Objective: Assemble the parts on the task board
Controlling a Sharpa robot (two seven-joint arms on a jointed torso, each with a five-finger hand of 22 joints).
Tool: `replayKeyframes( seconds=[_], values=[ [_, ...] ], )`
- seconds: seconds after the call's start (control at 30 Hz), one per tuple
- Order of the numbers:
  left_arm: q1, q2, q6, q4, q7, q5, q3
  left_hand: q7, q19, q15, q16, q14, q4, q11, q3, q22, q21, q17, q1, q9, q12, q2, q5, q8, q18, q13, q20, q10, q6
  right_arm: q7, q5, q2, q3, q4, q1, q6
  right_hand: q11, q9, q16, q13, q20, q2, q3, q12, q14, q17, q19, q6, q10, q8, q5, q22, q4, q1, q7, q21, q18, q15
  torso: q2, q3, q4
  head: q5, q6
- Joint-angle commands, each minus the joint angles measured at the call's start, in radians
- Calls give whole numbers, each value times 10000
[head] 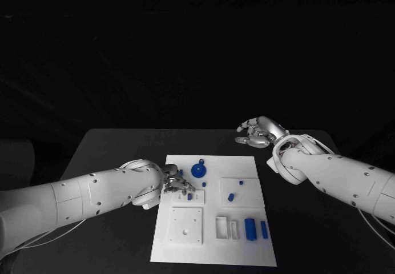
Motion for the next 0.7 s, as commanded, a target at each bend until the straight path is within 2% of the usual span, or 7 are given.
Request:
replayKeyframes(
  seconds=[0.03, 0.1, 0.2, 0.33, 0.43, 0.57, 0.7],
  values=[
    [10, -179, -143, 281, 220, 34, 115, 201, -325, 169, -205, -331, -15, 180, -69, -72, -164, -94, 71, -93, -204, -88, -11, -229, -246, -81, -1329, -372, -519, 59, -39, -39, 2, 6, -5, 100, -2, -15, 15, -15, -37, 25, -60, 56, 40, -15, 12, -201, -59, 11, 51, 142, -21, -112, 261, -64, 797, 41, -7, -4, 14, -14, 10],
    [18, -284, -115, 430, 184, 15, 256, 273, -433, 244, -230, -421, -33, 245, -105, -99, -194, -116, 121, -113, -229, -55, -10, -282, -299, -102, -1291, -441, -663, 58, -39, -50, 2, 5, -5, 101, -1, -16, 15, -17, -37, 23, -64, 57, 40, -15, 12, -205, -59, 9, 50, 142, -20, -117, 262, -65, 797, 42, -15, -1, 26, -3, 17],
    [99, -363, 126, 546, 138, -39, 289, 322, -574, 308, -316, -550, -21, 305, -136, -150, -260, -176, 148, -127, -326, -43, -8, -308, -355, -168, -1250, -566, -758, 54, -39, -64, 2, 10, -5, 95, -1, -17, 15, -18, -37, 22, -66, 57, 39, -15, 12, -208, -60, 8, 49, 143, -19, -121, 262, -65, 797, 43, -22, 0, 33, 2, 15],
    [143, -360, 545, 589, 35, -423, 285, 442, -729, 408, -442, -702, 44, 412, -157, -231, -347, -271, 137, -229, -483, 50, -5, -508, -422, -275, -1203, -741, -1126, 50, -39, -64, 2, 10, -5, 105, 0, -18, 15, -19, -37, 22, -68, 58, 40, -15, 12, -211, -60, 6, 49, 142, -17, -125, 263, -66, 797, 43, -7, -4, 13, 36, 33],
    [140, -337, 593, 635, -11, -891, 280, 545, -867, 513, -553, -828, 75, 513, -177, -302, -429, -356, 130, -331, -619, 148, -5, -656, -481, -368, -1161, -888, -1353, 47, -38, -76, 2, 17, -5, 113, 0, -19, 15, -21, -37, 23, -69, 59, 40, -15, 12, -214, -60, 5, 50, 142, -17, -126, 264, -66, 797, 44, 0, -4, -7, 34, 40],
    [137, -325, 413, 723, -120, -1466, 243, 570, -902, 544, -569, -846, 142, 539, -190, -333, -443, -386, 82, -372, -646, 307, -3, -686, -509, -403, -1144, -902, -1383, 43, -38, -105, 1, 30, -5, 107, 1, -20, 15, -22, -37, 25, -70, 60, 40, -15, 13, -216, -60, 4, 50, 143, -16, -127, 264, -66, 797, 44, 4, -4, -8, 46, 35],
    [129, -322, -40, 817, -220, -1664, 99, 571, -914, 549, -560, -836, 183, 540, -224, -357, -433, -410, 40, -409, -651, 590, 0, -692, -522, -432, -1140, -889, -1368, 41, -38, -111, 1, 44, -5, 103, 1, -20, 16, -23, -38, 27, -70, 62, 41, -15, 14, -217, -59, 4, 51, 143, -16, -127, 264, -66, 797, 44, 2, 9, 10, 59, 27]
  ],
)
